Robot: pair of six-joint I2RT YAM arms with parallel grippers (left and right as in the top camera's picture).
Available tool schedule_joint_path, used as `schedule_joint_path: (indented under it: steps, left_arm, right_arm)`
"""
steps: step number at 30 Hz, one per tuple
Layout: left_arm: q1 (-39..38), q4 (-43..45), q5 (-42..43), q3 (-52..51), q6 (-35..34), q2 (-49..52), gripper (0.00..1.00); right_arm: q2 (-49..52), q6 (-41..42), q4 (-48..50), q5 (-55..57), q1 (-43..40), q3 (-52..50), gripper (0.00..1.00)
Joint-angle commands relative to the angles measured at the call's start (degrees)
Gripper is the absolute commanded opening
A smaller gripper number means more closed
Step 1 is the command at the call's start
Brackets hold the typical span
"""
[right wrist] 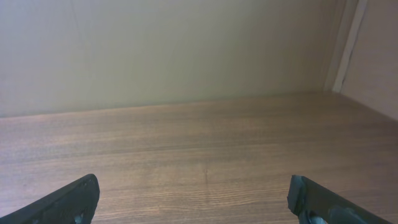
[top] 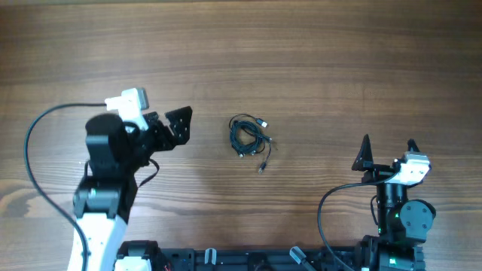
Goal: Untangle cables
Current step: 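Reach the left gripper forward and grasp the black cable coil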
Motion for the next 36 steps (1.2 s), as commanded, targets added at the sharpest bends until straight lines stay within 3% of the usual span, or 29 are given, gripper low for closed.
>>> schedule_joint_path:
  steps: [1, 6, 26, 31, 34, 36]
  left_arm:
    - [-2.6, -3.2, 2.0, 6.4, 0.0, 6.3, 1.00]
    - [-7.6, -1.6, 2.0, 6.6, -0.1, 11.5, 1.00]
    - [-7.8, -0.9, 1.3, 6.6, -4.6, 24.3, 1.00]
    - [-13.0, 3.3, -6.7, 6.6, -8.7, 29.3, 0.93]
    - [-18.3, 4.8, -16.4, 6.6, -11.3, 32.2, 0.88]
    - [-20.7, 7.4, -16.9, 6.6, -12.8, 34.3, 0.84]
  right_arm:
    - [0.0, -0.7, 0.2, 0.0, -0.2, -0.1, 1.00]
    - [0.0, -0.7, 0.2, 0.0, -0.2, -0.1, 1.00]
    - [0.0, -0.7, 0.2, 0.0, -0.2, -0.1, 1.00]
    - [0.0, -0.7, 0.2, 0.0, -0.2, -0.1, 1.00]
    - [0.0, -0.7, 0.2, 0.0, -0.2, -0.1, 1.00]
    - [0.0, -0.7, 0.2, 0.0, -0.2, -0.1, 1.00]
